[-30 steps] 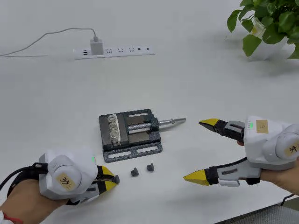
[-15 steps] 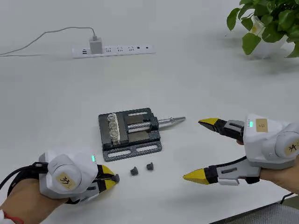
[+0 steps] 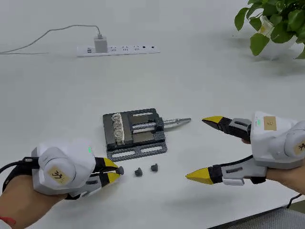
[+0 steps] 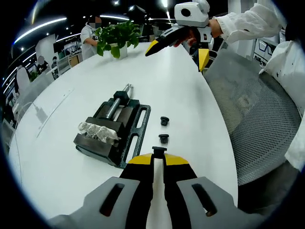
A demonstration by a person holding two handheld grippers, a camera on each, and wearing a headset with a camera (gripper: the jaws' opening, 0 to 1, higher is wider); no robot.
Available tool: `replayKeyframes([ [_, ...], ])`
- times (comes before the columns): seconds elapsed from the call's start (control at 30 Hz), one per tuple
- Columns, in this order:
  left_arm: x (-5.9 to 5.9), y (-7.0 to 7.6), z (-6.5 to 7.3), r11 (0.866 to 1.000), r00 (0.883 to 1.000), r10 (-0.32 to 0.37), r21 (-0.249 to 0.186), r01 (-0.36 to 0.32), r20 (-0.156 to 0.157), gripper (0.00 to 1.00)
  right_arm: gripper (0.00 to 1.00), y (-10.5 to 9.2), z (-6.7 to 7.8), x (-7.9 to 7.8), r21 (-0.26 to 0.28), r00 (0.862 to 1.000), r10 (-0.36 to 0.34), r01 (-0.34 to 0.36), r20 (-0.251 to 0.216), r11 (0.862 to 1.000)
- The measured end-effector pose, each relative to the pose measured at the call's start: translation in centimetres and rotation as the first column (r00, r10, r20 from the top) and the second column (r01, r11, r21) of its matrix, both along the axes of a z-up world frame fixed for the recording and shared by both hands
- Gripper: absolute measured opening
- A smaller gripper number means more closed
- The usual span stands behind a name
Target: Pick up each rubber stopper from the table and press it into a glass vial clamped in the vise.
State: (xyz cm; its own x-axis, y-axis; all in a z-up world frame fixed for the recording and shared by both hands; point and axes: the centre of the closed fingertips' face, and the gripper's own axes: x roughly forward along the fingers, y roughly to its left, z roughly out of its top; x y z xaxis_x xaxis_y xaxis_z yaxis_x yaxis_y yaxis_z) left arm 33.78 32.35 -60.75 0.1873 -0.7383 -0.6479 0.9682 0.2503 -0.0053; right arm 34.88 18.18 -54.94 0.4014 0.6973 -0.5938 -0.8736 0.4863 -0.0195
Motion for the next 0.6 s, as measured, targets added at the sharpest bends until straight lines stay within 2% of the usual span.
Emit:
replayKeyframes([
  [0.13,0.2,-0.1,1.3,1.0,1.0,0.003,-0.014,-0.002,0.021,0.03,0.83,0.7,1.0,0.2,0.022,1.0,0.01,-0.01,0.003,1.0],
  [0.4,0.3,-0.5,4.5,0.998,0.998,0.014,-0.058,-0.01,0.067,0.03,0.75,3.1,4.2,0.4,0.097,0.999,0.05,-0.051,0.014,0.994],
  [0.6,0.4,-1.2,7.0,0.996,0.995,0.011,-0.087,-0.002,0.102,0.03,0.64,5.3,6.0,-0.1,0.12,0.995,0.099,-0.096,-0.019,0.988],
])
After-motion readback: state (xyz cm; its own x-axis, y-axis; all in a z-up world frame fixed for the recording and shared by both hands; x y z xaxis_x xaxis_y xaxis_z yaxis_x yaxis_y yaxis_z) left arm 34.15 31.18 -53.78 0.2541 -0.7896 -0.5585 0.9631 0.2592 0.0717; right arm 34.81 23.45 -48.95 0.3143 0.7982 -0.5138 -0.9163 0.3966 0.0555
